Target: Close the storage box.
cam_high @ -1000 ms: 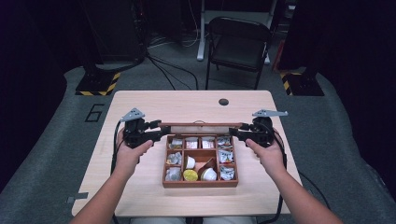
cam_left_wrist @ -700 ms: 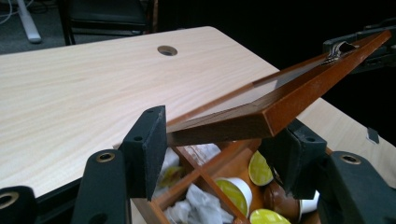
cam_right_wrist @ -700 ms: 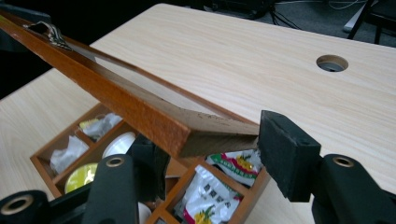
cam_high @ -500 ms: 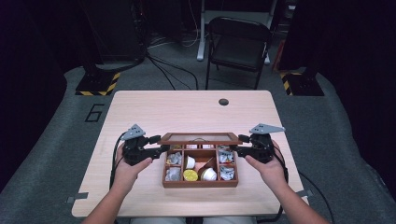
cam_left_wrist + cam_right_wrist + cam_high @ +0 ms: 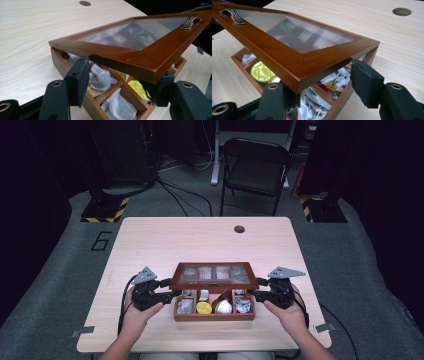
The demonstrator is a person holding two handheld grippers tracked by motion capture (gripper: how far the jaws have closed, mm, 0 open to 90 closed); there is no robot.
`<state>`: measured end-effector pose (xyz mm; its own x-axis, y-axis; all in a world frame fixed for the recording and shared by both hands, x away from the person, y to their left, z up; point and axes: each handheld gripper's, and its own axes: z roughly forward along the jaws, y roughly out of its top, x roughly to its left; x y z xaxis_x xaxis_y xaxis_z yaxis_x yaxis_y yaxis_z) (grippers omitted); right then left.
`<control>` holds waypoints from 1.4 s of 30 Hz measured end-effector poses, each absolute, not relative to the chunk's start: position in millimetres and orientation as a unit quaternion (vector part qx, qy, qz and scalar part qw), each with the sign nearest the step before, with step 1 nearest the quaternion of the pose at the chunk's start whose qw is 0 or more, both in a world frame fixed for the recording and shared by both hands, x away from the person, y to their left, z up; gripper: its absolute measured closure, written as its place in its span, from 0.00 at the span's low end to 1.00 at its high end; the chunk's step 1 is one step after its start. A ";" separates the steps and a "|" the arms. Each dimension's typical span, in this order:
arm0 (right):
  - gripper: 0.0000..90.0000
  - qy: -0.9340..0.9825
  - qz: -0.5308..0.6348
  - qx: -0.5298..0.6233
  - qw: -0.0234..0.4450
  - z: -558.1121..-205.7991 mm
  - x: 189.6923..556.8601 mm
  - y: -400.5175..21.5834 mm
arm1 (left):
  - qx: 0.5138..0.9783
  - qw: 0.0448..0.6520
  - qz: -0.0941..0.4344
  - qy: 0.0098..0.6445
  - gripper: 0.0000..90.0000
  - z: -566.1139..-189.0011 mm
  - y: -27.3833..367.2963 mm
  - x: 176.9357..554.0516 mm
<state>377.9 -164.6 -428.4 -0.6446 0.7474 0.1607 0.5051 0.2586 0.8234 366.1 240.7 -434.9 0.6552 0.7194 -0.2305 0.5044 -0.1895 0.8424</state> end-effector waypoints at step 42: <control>0.47 0.809 0.424 0.388 0.122 -465.3 348.1 -162.8 | 0.789 0.461 0.084 0.397 0.47 -469.9 237.0 336.8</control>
